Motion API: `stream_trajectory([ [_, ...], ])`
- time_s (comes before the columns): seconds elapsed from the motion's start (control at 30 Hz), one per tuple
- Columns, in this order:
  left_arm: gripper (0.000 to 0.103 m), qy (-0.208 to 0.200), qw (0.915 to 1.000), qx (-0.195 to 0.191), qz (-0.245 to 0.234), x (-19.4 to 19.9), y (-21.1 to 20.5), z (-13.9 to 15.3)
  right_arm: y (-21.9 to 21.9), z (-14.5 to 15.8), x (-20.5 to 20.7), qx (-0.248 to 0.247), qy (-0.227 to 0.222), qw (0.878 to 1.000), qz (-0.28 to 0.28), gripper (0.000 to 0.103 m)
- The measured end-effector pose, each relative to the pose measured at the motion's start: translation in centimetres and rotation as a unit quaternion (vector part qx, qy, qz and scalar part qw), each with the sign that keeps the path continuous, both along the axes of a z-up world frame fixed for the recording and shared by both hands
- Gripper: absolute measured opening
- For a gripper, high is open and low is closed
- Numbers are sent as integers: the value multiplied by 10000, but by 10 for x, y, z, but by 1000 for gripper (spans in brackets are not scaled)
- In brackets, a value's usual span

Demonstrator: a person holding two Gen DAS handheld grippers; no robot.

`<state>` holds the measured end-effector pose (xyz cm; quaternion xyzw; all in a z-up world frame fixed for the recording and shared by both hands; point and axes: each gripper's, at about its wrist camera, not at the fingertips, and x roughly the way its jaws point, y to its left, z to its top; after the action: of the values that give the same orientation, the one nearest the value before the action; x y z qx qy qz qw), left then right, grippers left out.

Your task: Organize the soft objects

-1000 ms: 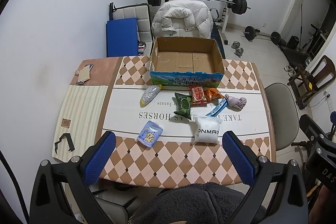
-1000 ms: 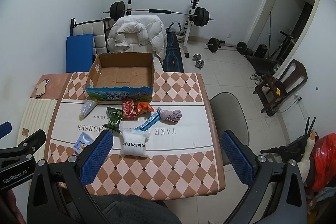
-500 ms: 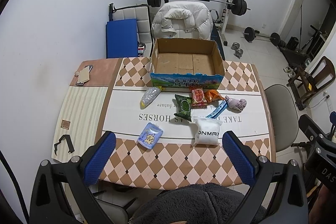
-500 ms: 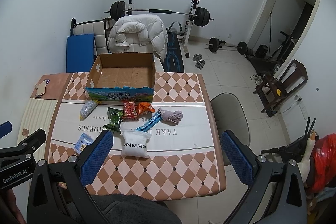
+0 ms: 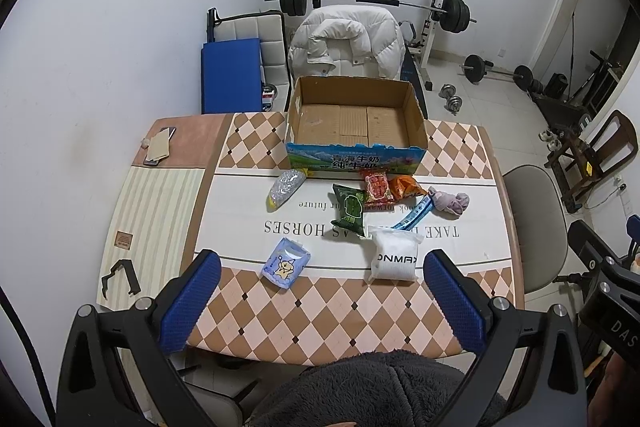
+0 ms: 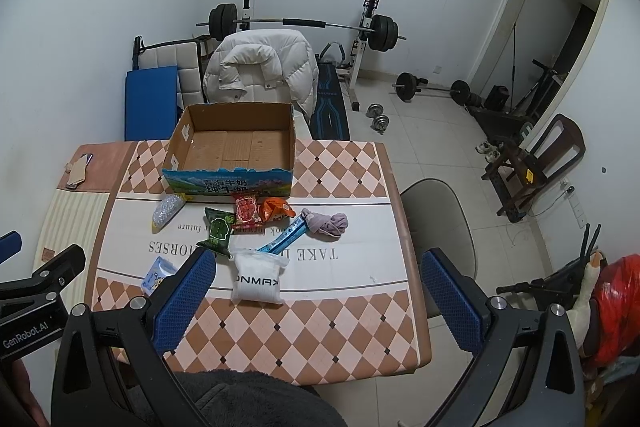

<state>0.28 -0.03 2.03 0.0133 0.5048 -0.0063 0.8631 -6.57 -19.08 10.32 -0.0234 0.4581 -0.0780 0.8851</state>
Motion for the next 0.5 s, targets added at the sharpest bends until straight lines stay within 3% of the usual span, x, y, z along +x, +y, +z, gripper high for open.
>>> stream_trajectory([
  [0.5, 103, -20, 10000, -11, 12, 11, 2, 7, 0, -1, 0, 11, -23, 10000, -9, 103],
])
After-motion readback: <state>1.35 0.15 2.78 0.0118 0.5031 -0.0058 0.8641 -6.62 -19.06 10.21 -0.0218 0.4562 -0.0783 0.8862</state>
